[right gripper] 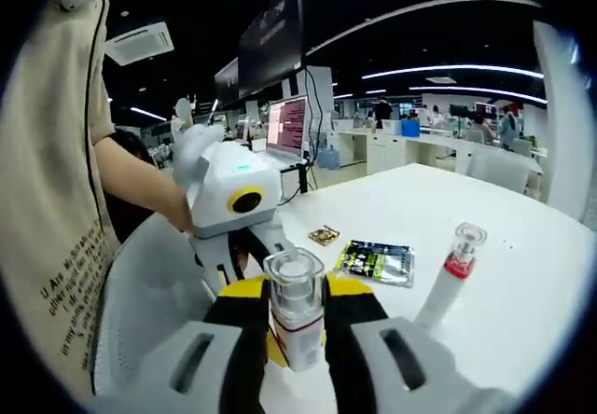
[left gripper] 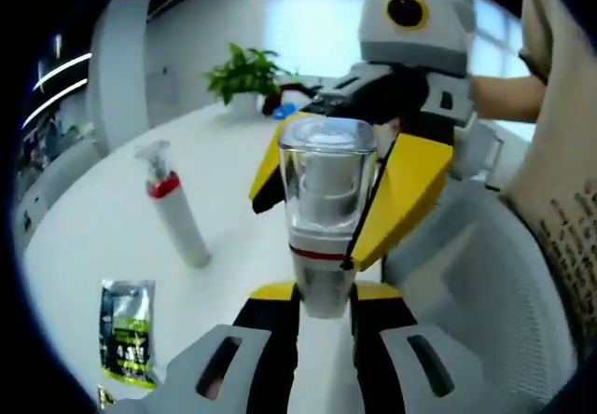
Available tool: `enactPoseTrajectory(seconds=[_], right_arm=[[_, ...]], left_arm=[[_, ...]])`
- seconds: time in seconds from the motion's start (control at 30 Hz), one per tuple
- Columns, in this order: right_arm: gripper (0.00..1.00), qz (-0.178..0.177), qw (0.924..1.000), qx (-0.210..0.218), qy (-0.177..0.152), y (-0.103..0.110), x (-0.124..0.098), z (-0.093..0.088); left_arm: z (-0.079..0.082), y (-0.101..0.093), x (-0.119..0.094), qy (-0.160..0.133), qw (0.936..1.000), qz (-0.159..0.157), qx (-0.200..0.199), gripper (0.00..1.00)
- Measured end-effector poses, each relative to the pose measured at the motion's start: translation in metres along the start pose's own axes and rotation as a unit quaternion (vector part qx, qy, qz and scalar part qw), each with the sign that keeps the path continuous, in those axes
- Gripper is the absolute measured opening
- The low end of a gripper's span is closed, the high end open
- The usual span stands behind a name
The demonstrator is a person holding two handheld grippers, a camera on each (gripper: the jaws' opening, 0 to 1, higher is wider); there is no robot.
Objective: Arrange the skincare products in the storage area until every visible bottle or jar stands upright without overlapping.
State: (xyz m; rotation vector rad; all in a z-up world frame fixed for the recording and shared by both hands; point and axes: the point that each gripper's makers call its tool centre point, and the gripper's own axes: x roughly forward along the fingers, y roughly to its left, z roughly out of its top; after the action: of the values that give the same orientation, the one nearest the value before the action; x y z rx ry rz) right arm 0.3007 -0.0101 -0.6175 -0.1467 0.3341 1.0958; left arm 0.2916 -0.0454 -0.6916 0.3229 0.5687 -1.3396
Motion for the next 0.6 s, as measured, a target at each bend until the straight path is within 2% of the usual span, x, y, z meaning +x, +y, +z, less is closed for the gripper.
enactPoseTrajectory(seconds=[0.23, 0.6], right_arm=[[0.22, -0.015, 0.9996, 0.006, 0.024, -0.012, 0.011, -0.027], [0.22, -0.025, 0.9988, 0.016, 0.04, -0.021, 0.02, -0.048]], left_arm=[[-0.019, 0.01, 0.02, 0.011, 0.9999, 0.0, -0.005, 0.17], [-0.036, 0.018, 0.032, 0.023, 0.9997, 0.002, -0.011, 0.17]])
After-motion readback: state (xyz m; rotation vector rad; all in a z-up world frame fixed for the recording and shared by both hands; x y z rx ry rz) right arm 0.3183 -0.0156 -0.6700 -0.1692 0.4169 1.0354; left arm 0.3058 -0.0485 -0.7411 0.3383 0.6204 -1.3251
